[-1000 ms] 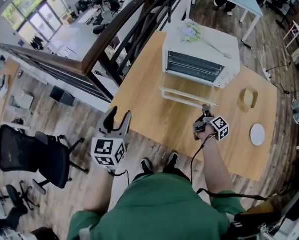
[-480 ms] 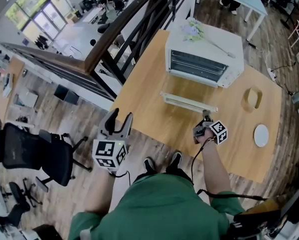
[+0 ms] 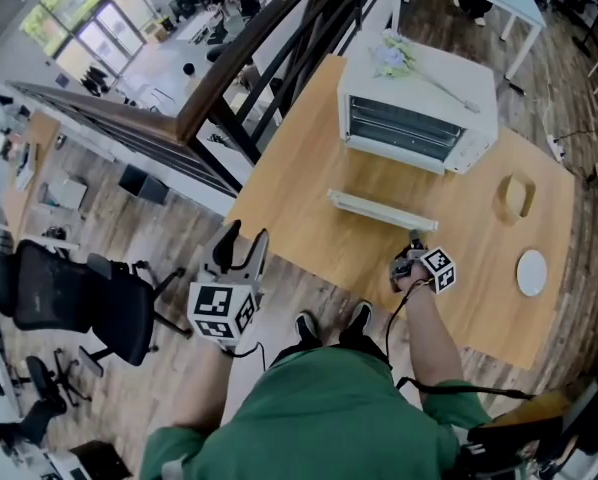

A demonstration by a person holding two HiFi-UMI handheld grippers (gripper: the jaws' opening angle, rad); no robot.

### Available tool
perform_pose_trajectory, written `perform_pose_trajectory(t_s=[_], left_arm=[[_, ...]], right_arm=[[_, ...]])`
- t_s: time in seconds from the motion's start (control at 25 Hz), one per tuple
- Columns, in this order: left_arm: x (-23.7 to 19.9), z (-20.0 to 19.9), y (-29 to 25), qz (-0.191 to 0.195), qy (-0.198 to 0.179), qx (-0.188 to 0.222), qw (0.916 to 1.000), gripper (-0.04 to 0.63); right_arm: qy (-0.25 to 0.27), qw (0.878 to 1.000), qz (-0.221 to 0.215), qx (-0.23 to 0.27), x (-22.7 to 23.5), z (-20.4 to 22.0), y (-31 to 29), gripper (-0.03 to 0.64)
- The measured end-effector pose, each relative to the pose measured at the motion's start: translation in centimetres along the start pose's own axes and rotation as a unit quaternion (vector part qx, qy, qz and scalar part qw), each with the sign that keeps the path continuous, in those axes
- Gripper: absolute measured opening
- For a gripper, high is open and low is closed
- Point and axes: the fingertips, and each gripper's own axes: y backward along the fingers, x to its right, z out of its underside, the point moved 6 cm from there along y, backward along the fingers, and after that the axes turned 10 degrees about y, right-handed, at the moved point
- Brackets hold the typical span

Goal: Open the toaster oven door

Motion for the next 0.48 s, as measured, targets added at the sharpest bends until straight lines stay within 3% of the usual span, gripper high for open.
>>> perform_pose_trajectory(t_s=[0.48], left_arm=[[0.9,0.1,0.1,0.011,-0.005,0.003,0.9999,0.213]], right_arm=[[0.021,1.0,0.02,-0.006,0.9,-0.2,1.4,0.025]])
